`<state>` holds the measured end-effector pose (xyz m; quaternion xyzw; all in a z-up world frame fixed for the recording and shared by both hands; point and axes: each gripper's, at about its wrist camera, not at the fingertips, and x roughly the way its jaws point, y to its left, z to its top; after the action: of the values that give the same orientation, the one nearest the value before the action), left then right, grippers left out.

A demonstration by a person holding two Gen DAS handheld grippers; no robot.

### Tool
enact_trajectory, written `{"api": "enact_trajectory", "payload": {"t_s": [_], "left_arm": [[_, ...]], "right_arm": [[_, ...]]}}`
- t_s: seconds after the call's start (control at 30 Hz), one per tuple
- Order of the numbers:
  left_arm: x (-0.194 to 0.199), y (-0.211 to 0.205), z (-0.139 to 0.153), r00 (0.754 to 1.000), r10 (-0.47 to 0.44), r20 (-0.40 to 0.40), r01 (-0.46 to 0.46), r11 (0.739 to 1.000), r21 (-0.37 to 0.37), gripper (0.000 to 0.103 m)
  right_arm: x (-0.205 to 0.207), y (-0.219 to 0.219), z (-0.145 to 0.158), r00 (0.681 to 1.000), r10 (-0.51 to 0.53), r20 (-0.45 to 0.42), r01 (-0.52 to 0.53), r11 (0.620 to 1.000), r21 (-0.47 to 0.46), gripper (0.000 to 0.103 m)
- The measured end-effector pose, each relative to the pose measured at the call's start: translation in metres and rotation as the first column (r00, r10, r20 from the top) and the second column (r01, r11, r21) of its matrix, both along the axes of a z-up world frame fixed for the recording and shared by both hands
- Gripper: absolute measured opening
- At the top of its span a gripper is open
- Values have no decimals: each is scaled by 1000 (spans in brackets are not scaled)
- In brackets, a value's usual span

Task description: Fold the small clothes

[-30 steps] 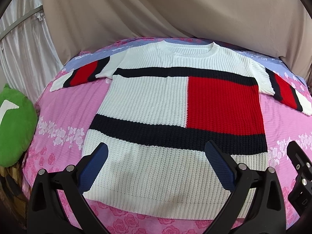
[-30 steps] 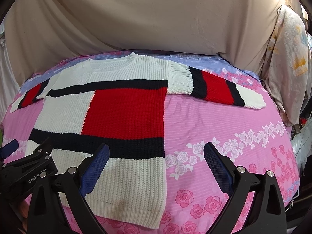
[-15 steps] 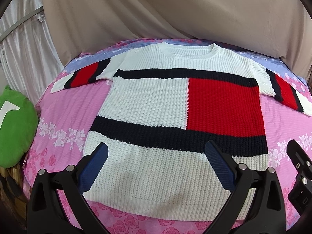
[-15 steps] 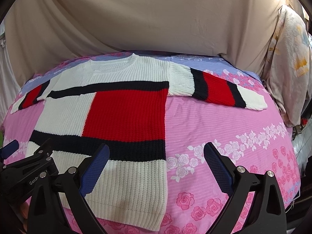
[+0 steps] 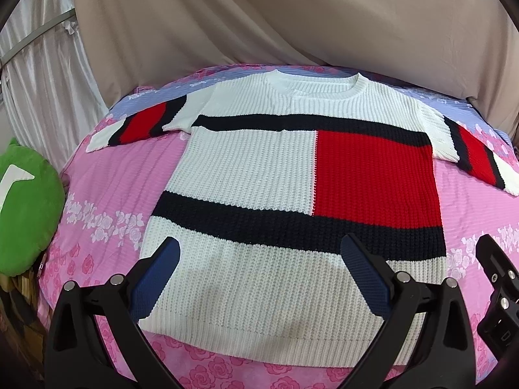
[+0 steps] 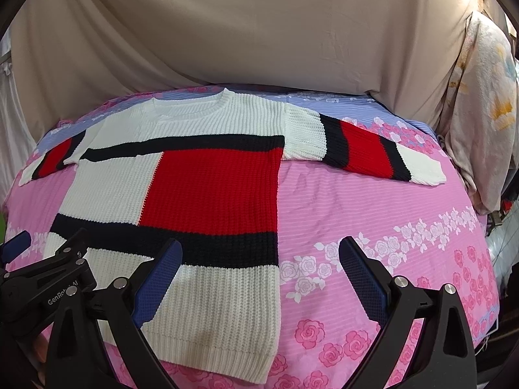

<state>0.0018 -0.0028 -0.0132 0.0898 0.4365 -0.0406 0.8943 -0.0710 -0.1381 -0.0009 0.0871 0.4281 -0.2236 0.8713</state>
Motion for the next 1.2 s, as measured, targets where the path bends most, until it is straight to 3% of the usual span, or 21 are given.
{"api": "enact_trajectory", "payload": {"t_s": [1.0, 1.2], "left_arm": [[-4, -6, 0, 1000, -6, 0, 6, 1000, 2, 97], [4, 1, -3, 997, -12, -76, 3, 993, -114, 98]], "right_arm": [[-3, 1, 0, 1000, -1, 1, 1, 1000, 2, 96], [-12, -40, -11, 999, -46, 15, 44, 994, 100, 96]]}}
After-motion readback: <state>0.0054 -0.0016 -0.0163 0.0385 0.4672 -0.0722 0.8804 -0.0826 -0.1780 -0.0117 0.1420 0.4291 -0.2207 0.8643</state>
